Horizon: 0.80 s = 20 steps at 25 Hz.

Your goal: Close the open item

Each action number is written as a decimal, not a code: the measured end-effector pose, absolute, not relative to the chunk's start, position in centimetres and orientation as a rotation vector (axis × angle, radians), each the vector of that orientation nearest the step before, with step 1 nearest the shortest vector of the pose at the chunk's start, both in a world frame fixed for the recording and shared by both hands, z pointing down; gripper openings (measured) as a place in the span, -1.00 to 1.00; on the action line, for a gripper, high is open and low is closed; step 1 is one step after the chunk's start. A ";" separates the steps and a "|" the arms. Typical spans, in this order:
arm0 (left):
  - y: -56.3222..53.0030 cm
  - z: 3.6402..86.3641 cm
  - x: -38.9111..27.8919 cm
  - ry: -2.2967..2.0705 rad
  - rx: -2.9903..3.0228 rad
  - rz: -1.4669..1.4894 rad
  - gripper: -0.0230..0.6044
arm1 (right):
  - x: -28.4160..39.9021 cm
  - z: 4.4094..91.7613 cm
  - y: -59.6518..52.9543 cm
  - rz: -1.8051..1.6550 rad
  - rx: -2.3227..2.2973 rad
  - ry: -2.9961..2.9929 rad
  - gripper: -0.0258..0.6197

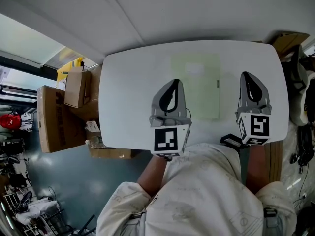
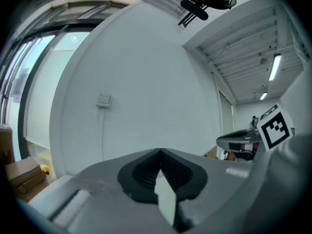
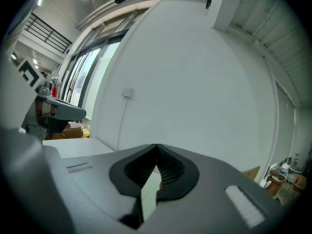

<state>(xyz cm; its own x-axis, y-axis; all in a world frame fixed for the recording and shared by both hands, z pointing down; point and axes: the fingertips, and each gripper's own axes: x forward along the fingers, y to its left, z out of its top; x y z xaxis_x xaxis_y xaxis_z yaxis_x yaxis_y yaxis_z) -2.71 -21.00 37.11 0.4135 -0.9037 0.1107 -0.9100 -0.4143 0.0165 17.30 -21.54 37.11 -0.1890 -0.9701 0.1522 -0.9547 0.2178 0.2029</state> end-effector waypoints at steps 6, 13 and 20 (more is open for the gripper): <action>-21.2 36.6 -3.1 -1.674 2.576 0.119 -0.92 | 17.4 33.6 -20.7 -0.161 1.862 -2.285 -0.91; -21.1 35.1 -3.6 -1.725 2.560 0.084 -0.92 | 16.6 30.8 -20.0 -0.227 1.878 -2.343 -0.92; -21.0 32.8 -4.2 -1.786 2.572 0.014 -0.92 | 15.5 28.3 -19.2 -0.335 1.899 -2.381 -0.92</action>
